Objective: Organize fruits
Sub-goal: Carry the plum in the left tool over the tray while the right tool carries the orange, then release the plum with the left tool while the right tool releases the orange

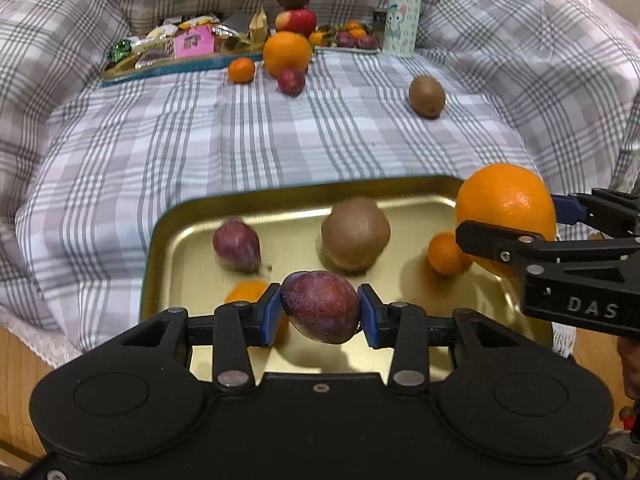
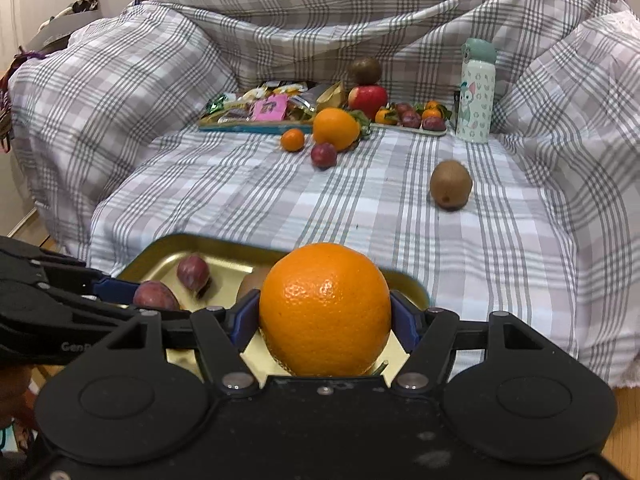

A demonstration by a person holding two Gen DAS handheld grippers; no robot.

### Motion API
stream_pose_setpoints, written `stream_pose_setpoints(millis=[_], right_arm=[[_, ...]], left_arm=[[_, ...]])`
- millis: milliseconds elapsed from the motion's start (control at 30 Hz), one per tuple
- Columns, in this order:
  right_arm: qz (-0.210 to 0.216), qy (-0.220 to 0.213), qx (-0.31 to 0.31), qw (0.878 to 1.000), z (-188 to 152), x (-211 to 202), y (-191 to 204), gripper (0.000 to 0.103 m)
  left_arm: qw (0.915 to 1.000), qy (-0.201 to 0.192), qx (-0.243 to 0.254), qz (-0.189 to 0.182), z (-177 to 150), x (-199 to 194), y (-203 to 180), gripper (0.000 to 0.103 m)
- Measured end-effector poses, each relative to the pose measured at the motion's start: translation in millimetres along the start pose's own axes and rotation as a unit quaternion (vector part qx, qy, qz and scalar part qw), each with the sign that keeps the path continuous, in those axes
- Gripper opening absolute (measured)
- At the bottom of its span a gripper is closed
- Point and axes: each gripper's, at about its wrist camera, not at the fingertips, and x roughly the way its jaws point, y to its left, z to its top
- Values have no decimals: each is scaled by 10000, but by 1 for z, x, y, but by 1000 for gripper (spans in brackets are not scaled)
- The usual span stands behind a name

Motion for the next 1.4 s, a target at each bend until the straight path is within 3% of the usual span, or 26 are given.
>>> stream_pose_setpoints(millis=[367, 733, 1167, 1400], right_arm=[[81, 360, -70, 9993, -36, -4, 5, 70], [32, 773, 12, 9970, -55, 11, -1, 70], [57, 847, -72, 9964, -58, 3, 1, 70], [60, 634, -86, 9979, -52, -10, 3, 67]], left_arm=[[9997, 46, -12, 241, -24, 3, -4, 49], [9995, 182, -77, 241, -29, 8, -2, 49], [9997, 64, -74, 205, -31, -4, -3, 49], [9997, 16, -146, 193, -31, -9, -1, 49]])
